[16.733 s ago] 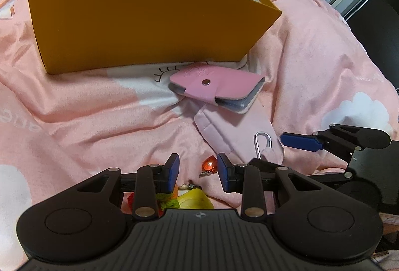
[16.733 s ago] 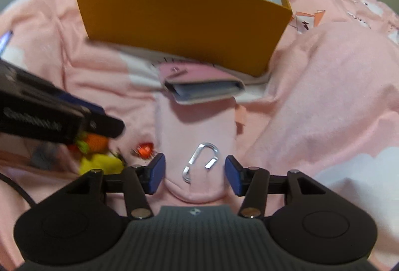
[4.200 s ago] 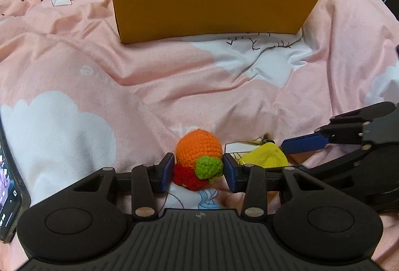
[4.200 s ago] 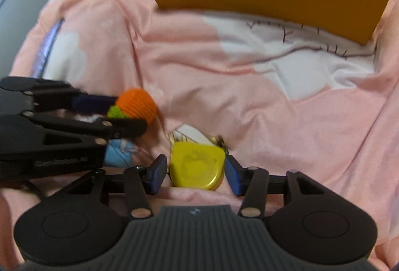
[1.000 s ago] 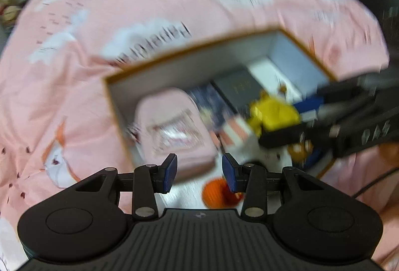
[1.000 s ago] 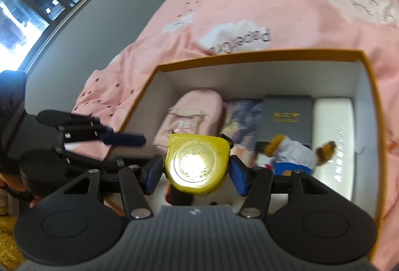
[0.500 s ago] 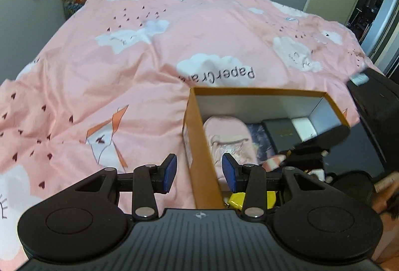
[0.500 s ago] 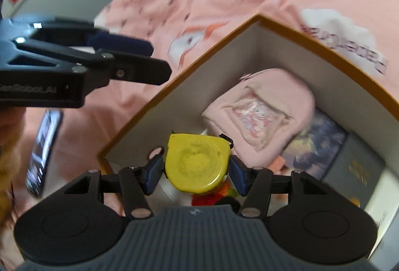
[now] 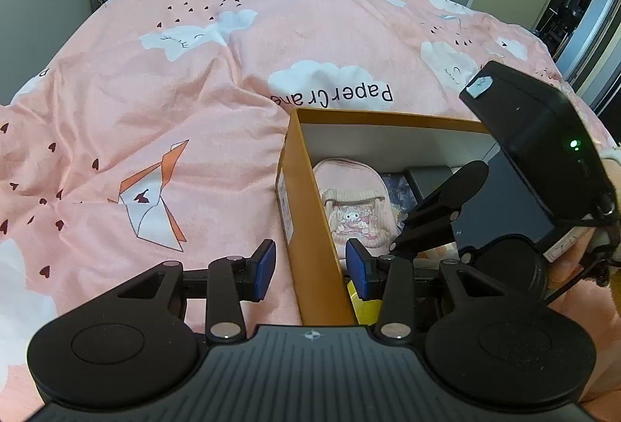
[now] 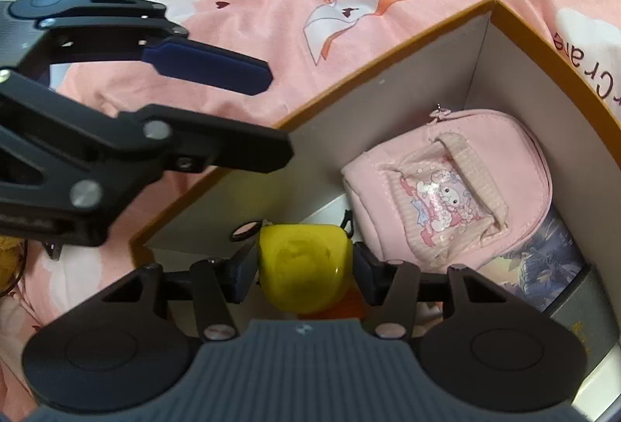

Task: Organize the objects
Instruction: 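Lower both keychains into the box and open both grippers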

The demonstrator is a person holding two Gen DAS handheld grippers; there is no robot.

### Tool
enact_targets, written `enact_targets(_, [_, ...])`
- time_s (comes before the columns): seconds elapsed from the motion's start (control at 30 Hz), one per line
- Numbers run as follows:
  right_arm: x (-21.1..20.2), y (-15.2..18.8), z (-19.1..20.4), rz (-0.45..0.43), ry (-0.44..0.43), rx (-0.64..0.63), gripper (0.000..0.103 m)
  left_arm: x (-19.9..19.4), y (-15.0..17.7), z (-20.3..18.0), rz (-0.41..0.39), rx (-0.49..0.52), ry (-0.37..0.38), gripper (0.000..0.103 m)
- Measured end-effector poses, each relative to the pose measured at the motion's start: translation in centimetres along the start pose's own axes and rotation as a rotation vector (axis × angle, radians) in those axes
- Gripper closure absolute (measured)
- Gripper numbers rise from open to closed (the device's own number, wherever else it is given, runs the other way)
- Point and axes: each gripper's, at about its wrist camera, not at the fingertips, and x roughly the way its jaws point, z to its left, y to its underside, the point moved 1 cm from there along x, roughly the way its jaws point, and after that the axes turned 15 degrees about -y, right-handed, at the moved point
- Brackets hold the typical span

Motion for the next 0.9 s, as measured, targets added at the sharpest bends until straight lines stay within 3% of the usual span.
enact_targets(0.23, [-1.0, 0.3, 0.3, -0.064, -0.055, 0.031, 0.046, 0.0, 0.3, 0.1, 0.007, -0.002, 0.004, 0.055])
enact_targets(0.33, [-1.6, 0.5, 0.7, -0.088, -0.032, 0.045, 0.049, -0.2, 0.4, 0.1, 0.007, -0.002, 0.005, 0.055])
enact_targets(0.4, [-1.9, 0.6, 0.7, -0.096, -0.01, 0.077, 0.075, -0.3, 0.5, 0.0, 0.005, -0.006, 0.007, 0.055])
enact_targets(0.43, [-2.0, 0.8, 0.6, -0.096, -0.003, 0.09, 0.078, -0.3, 0.5, 0.0, 0.005, -0.008, 0.008, 0.055])
enact_targets(0.73, [-2.2, 2.3, 0.7, -0.085, 0.056, 0.107, 0.09, -0.5, 0.7, -0.1, 0.003, -0.015, 0.012, 0.055])
enact_targets(0.9, [-1.5, 2.4, 1.2, -0.066, 0.018, 0.096, 0.092, -0.7, 1.1, -0.1, 0.006, -0.02, 0.013, 0.055])
